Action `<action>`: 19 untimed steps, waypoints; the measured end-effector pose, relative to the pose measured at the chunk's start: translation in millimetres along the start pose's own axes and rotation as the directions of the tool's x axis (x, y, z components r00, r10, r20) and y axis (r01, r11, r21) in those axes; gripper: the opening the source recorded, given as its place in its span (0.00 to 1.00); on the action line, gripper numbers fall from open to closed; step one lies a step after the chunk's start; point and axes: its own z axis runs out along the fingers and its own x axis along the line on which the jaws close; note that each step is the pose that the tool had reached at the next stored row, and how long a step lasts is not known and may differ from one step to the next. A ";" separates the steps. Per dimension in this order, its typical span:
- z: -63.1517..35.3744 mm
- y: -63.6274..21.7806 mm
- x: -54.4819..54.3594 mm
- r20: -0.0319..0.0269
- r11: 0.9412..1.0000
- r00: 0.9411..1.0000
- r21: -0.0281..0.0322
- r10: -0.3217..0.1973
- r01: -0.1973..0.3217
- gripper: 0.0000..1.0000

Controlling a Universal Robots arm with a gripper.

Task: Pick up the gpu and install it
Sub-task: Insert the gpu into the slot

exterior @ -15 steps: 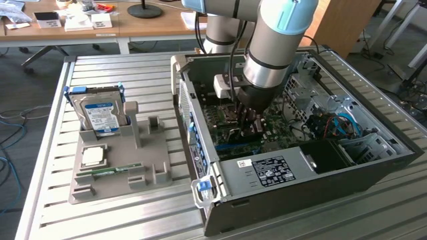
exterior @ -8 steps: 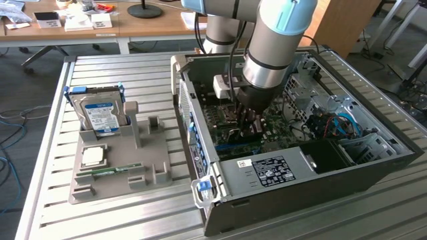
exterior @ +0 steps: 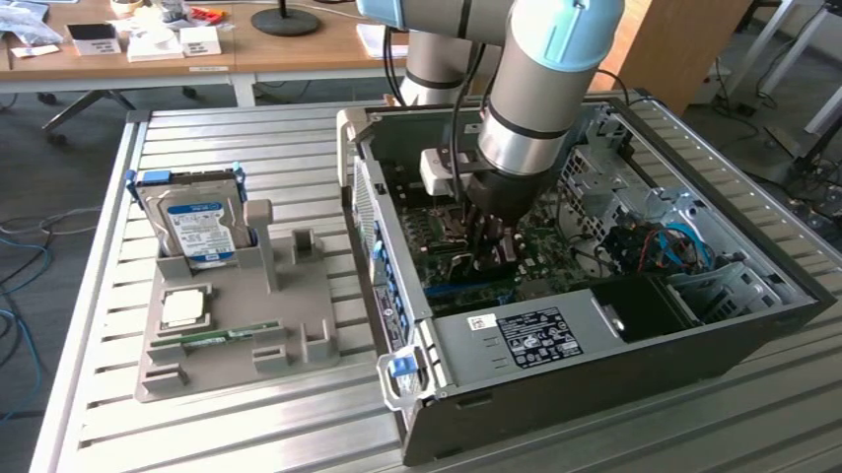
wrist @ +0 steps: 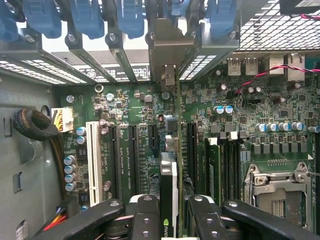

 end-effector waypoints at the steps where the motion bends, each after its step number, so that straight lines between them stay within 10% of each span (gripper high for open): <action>1: -0.1 0.0 0.0 0.000 1.000 1.000 0.000 0.000 0.000 0.27; 19: -1.5 1.5 0.0 0.003 1.000 1.000 0.004 0.000 0.000 0.27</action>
